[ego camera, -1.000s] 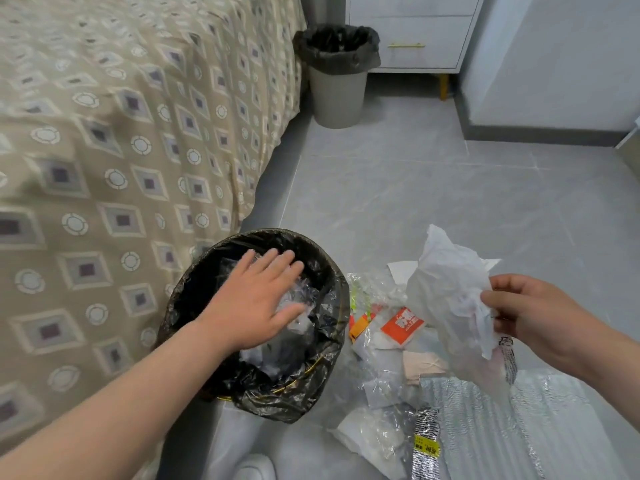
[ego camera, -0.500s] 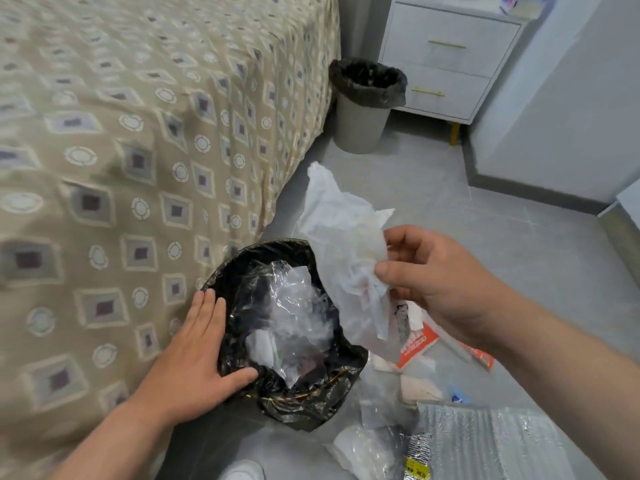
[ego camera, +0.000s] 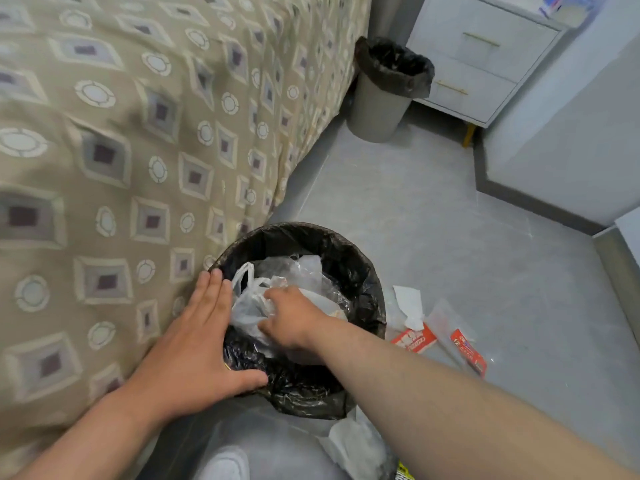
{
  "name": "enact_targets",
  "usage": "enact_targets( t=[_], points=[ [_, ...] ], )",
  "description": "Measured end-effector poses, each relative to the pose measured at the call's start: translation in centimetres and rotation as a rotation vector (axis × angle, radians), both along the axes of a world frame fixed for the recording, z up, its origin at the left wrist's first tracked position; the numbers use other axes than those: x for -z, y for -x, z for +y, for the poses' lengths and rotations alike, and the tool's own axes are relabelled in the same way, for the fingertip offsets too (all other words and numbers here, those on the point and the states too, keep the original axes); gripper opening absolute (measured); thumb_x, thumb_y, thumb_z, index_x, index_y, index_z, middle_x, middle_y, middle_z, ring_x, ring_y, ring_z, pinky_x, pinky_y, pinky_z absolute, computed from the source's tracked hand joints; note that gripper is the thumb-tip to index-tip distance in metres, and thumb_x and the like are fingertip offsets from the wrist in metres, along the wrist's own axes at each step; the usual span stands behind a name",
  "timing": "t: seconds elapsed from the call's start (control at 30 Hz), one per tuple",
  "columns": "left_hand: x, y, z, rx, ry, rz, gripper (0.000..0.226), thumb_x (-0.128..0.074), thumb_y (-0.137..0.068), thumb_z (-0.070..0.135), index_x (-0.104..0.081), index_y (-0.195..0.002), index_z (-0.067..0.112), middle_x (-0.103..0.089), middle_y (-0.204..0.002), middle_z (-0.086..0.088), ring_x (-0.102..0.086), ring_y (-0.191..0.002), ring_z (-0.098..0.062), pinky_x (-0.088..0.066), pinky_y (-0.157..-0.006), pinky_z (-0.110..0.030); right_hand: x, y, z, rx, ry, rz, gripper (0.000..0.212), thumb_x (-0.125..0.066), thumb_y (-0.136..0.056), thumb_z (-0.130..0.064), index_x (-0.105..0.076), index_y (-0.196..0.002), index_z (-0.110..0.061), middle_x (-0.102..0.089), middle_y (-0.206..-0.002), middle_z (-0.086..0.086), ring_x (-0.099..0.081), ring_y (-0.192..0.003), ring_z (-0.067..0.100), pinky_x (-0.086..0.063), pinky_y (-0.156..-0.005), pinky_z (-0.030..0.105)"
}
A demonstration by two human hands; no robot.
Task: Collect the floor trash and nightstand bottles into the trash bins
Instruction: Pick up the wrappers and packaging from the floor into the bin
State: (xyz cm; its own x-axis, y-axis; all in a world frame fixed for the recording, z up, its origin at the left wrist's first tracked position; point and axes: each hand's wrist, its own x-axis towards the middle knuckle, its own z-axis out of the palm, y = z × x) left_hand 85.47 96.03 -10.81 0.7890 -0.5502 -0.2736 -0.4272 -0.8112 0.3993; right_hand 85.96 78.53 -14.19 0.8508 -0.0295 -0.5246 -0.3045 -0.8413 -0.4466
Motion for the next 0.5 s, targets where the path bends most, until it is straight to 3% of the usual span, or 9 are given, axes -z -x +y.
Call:
enact_targets(
  t=[0.17,0.27,0.3,0.37,0.43,0.5],
  points=[
    [-0.1,0.0,-0.1,0.002,-0.006,-0.013,0.130,-0.037,-0.045,0.088,0.042,-0.127,0.027,0.053,-0.135,0.010,0.049,-0.124,-0.002,0.011,-0.112,-0.026,2.4,-0.1,-0.2,-0.063,0.116,0.150,0.056,-0.054,-0.092,-0.026,-0.033,-0.142,-0.012,-0.013,-0.155,0.011,-0.038,-0.133,0.036,-0.035,-0.108,0.041],
    [0.0,0.0,-0.3,-0.001,-0.015,-0.026,0.130,-0.038,-0.044,0.088,0.039,-0.129,0.027,0.049,-0.139,0.009,0.047,-0.126,-0.002,0.011,-0.111,-0.026,3.4,0.6,-0.2,-0.155,0.187,0.230,0.066,-0.050,-0.093,-0.030,-0.022,-0.146,-0.004,-0.010,-0.157,0.014,-0.020,-0.143,0.032,-0.025,-0.114,0.040],
    [0.0,0.0,-0.3,-0.002,-0.018,-0.031,0.131,-0.039,-0.043,0.088,0.037,-0.130,0.027,0.047,-0.140,0.009,0.046,-0.127,-0.002,0.011,-0.111,-0.026,3.2,0.8,-0.1,-0.153,0.184,0.241,0.072,-0.053,-0.090,-0.036,-0.022,-0.147,-0.003,-0.012,-0.157,0.015,-0.023,-0.142,0.033,-0.028,-0.114,0.042],
    [0.0,0.0,-0.6,-0.005,-0.011,-0.036,0.133,-0.041,-0.042,0.087,0.029,-0.137,0.025,0.041,-0.145,0.008,0.043,-0.129,-0.002,0.010,-0.112,-0.026,1.3,0.6,-0.4,-0.132,0.139,0.181,0.074,-0.059,-0.085,-0.043,-0.033,-0.141,-0.002,-0.031,-0.149,0.018,-0.042,-0.130,0.034,-0.040,-0.104,0.039],
    [-0.3,-0.1,-0.8,0.020,-0.033,-0.053,0.138,-0.039,-0.040,0.088,0.021,-0.144,0.019,0.035,-0.148,0.006,0.040,-0.132,-0.004,0.010,-0.112,-0.026,-2.3,0.3,-1.2,-0.172,0.086,0.091,0.058,-0.061,-0.084,-0.042,-0.052,-0.124,-0.001,-0.059,-0.125,0.017,-0.058,-0.110,0.032,-0.046,-0.085,0.031],
    [-1.1,-0.2,-0.9,0.071,-0.041,-0.078,0.144,-0.031,-0.037,0.097,0.013,-0.146,0.016,0.025,-0.152,0.005,0.031,-0.138,-0.007,0.009,-0.113,-0.026,-6.8,0.7,-2.6,-0.212,0.032,0.011,0.049,-0.060,-0.085,-0.042,-0.060,-0.114,-0.002,-0.069,-0.110,0.014,-0.063,-0.100,0.029,-0.048,-0.080,0.030]
  ],
)
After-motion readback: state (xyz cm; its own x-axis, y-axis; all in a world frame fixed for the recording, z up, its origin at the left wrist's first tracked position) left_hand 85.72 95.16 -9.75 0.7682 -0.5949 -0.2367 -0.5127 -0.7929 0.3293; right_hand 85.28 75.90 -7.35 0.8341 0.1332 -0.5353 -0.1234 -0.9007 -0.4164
